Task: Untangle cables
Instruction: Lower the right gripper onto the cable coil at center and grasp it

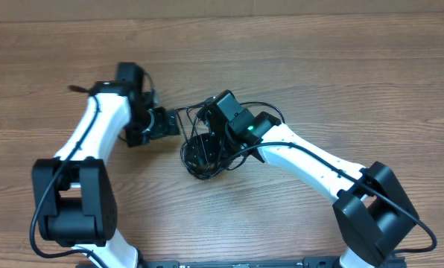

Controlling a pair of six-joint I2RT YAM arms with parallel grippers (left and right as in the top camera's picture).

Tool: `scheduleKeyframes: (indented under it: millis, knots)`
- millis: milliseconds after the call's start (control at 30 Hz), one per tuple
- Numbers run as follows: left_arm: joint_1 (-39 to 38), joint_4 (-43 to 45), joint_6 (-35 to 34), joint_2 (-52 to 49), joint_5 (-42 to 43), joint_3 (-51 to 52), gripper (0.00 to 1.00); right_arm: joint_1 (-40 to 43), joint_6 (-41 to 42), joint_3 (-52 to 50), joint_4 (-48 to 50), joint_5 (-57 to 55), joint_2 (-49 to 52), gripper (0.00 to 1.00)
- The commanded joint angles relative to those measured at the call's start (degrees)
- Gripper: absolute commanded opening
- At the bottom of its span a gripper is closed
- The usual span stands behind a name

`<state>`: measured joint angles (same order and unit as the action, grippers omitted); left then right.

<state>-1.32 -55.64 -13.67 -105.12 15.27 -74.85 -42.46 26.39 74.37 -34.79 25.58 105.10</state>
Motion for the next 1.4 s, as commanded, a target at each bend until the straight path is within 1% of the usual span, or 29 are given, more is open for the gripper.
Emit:
scheduleKeyframes:
  millis: [0,33,67,100,167,267,367,467,500,533,567,600,633,667,700,767,867,900,933,967,1000,1067,1133,1233,1367]
  knots:
    - [3.04,1.55,-0.72,0.42,4.07,1.44,0.92,-2.69,-0.70,1.05,1.09,-5.81,-1.57,0.57]
    - [3.82,2.64,-0.74,0.42,4.02,2.86,0.97,-4.22,-0.42,0.98,1.66,-8.63,-1.49,0.57]
    - [4.00,3.13,-0.74,0.42,4.04,3.58,0.98,-4.92,0.42,0.96,1.81,-10.27,-1.46,0.57]
    - [4.02,4.44,-0.98,0.42,4.02,5.62,0.99,-6.34,2.29,0.96,1.92,-14.51,-1.42,0.57]
    - [3.67,5.92,-1.40,0.42,4.07,8.39,0.99,-7.93,2.67,0.87,2.45,-18.80,-1.42,0.56]
    - [3.54,7.08,-1.33,0.42,3.82,11.37,0.98,-8.72,3.87,-0.24,4.79,-20.59,-1.40,0.55]
    - [3.54,9.16,-1.33,0.42,3.78,13.14,0.99,-8.85,3.85,-1.62,7.39,-20.63,-1.40,0.55]
    - [3.54,11.39,-1.33,0.42,3.80,14.71,1.00,-8.85,6.38,-2.01,6.64,-24.37,-1.36,0.54]
    - [3.54,11.43,-1.33,0.42,3.80,14.73,0.99,-8.85,8.15,-2.01,5.70,-26.49,-1.36,0.54]
    - [3.52,11.23,-1.09,0.42,3.80,14.73,0.90,-8.85,10.80,-2.01,3.74,-30.08,-1.36,0.54]
    - [3.52,10.71,0.20,0.42,3.76,14.78,0.85,-8.68,12.07,-1.99,2.34,-32.04,-1.38,0.55]
    - [3.54,10.49,0.74,0.42,3.41,14.75,0.82,-8.20,12.41,-1.60,1.14,-32.41,-1.46,0.55]
    - [3.54,10.43,0.76,0.42,1.46,14.78,0.81,-6.84,12.39,1.25,-2.71,-31.17,-1.55,0.55]
    - [3.54,10.47,0.24,0.42,-0.59,14.78,0.82,-5.97,12.39,4.33,-6.47,-30.49,-1.55,0.58]
    - [3.54,10.49,-1.68,0.42,-2.56,14.78,0.86,-5.31,10.95,8.87,-10.99,-30.05,-1.55,0.63]
    - [3.54,11.06,-2.51,0.42,-3.80,14.78,0.88,-5.79,4.59,10.51,-9.38,-25.03,-1.55,0.64]
    - [3.54,11.32,-3.74,0.42,-7.89,14.78,0.89,-8.07,3.91,9.77,-6.36,-22.93,-1.38,0.63]
    - [3.54,11.37,-3.76,0.42,-8.22,14.88,0.90,-8.61,3.93,9.22,-5.20,-22.93,-1.36,0.63]
    - [3.54,11.82,-3.80,0.42,-8.20,15.17,0.92,-9.25,3.96,8.33,-3.74,-22.95,-1.36,0.58]
    - [3.54,12.39,-3.96,0.42,-8.22,15.61,0.92,-9.46,4.00,7.19,-2.80,-23.17,-1.36,0.48]
    - [3.54,13.22,-3.96,0.42,-8.22,16.41,0.93,-9.46,5.18,5.95,-3.19,-24.30,-1.25,0.43]
    - [3.54,14.82,-4.52,0.42,-8.20,17.75,0.94,-9.44,5.57,3.63,-2.45,-24.61,-1.25,0.41]
    - [3.54,15.56,-5.25,0.42,-7.98,18.14,0.97,-9.44,6.82,1.16,-1.64,-24.61,-1.03,0.37]
    - [3.54,15.65,-5.25,0.42,-7.98,18.14,0.97,-8.98,6.84,-1.44,-1.70,-24.63,-0.48,0.36]
    - [3.54,15.87,-5.25,0.42,-7.98,18.14,0.98,-6.58,6.84,-1.79,-4.33,-24.61,-0.48,0.38]
